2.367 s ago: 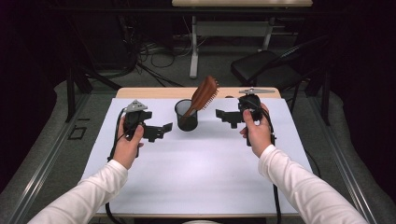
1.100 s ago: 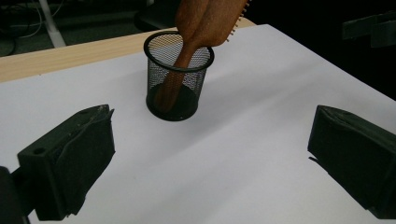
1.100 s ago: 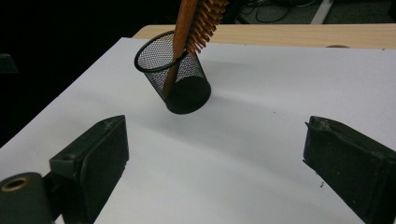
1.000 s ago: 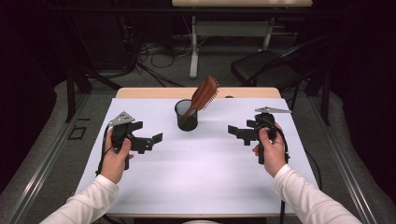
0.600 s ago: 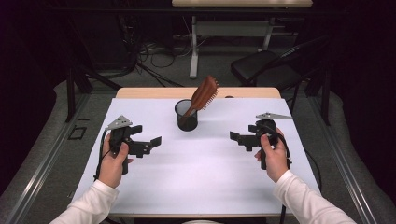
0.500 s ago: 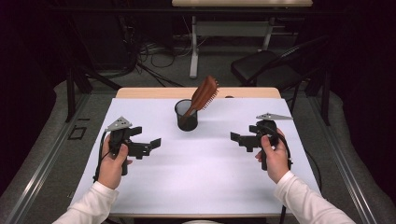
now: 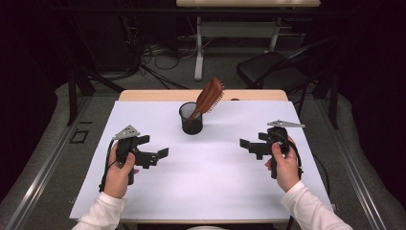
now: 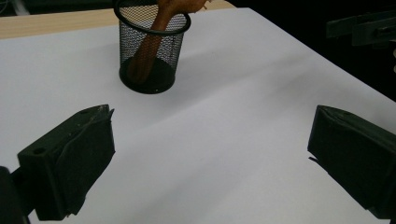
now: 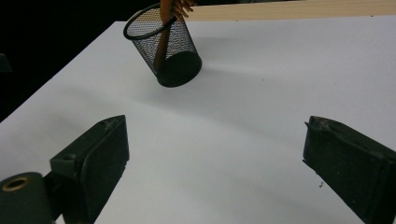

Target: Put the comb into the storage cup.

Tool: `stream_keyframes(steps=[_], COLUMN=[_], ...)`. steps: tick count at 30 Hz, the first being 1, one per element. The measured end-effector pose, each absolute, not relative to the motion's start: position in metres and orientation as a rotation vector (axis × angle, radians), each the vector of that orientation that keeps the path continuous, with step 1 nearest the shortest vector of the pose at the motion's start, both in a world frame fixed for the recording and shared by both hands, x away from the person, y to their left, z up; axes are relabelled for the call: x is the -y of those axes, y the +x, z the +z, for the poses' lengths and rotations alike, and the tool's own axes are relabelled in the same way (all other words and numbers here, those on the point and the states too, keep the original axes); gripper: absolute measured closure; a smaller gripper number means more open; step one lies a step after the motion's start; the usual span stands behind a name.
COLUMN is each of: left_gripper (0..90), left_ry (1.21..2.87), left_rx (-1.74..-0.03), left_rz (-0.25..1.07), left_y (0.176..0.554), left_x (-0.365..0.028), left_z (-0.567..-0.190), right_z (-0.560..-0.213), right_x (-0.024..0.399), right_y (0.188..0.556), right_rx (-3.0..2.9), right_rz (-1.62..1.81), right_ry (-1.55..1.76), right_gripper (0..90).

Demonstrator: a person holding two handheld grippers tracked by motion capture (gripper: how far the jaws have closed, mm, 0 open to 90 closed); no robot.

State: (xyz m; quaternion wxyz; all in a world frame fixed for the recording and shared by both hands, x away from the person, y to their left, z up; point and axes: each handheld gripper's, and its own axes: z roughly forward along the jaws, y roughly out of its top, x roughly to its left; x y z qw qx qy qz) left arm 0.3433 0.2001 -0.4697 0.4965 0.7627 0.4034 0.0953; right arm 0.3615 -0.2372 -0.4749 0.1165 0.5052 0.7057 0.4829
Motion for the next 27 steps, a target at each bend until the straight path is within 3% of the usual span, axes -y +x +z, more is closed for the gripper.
stream_keyframes(steps=[27], left_gripper=[0.6], left_ry=[1.815], left_rx=[-1.024], left_rz=[0.271], left_y=[0.348], left_x=[-0.21], left_z=[-0.488], right_z=[-0.498], right_x=[0.244], right_y=[0.35], right_rx=[-1.994], right_rz=[1.364], right_ry=[1.45], right_gripper=[6.9])
